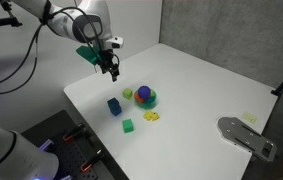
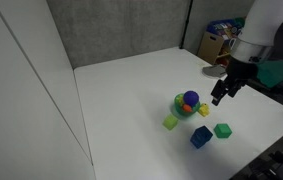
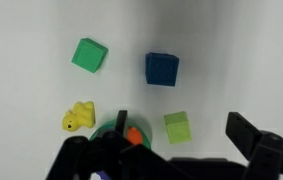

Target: Pick up the navy blue block from the neon blue top and move it onto the light green block top

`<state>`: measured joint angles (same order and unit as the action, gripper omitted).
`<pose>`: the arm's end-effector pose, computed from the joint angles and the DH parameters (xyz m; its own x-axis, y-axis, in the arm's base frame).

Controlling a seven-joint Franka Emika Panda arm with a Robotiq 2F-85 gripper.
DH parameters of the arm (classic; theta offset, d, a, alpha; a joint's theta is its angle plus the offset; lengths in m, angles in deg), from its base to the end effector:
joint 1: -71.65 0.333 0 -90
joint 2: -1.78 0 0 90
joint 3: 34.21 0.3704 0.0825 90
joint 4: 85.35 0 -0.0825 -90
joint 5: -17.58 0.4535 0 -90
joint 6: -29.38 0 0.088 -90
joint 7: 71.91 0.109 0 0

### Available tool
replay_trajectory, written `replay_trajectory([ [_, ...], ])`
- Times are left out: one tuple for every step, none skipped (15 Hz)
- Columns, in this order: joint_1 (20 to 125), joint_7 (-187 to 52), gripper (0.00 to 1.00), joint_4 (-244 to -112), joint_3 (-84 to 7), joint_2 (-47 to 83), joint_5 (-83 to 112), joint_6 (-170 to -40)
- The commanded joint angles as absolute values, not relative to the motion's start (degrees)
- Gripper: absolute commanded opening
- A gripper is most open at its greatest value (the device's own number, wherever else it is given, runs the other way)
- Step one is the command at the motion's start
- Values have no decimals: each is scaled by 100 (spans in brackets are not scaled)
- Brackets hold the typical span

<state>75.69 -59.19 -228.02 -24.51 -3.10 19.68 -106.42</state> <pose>0.4863 0.1188 0.3160 0.9993 -0.0097 -0.0373 -0.0098 -0.9999 -0.0021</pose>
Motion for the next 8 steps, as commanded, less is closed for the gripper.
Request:
replay_trajectory([
  [7633,-5829,100,-22838,-2566,269,1864,-11159],
  [7646,-5756,100,-22857,-2584,442,1812,-11304],
  [7664,-5692,100,-22862,-2605,607,1762,-11430],
  [7691,-5596,100,-22874,-2629,772,1681,-11577],
  [7729,-5461,100,-22887,-2666,940,1570,-11749],
  [7780,-5345,100,-22878,-2712,1108,1475,-11878],
  [7844,-5193,100,-22849,-2765,1282,1381,-12006],
  [7921,-5023,100,-22812,-2828,1436,1293,-12086],
])
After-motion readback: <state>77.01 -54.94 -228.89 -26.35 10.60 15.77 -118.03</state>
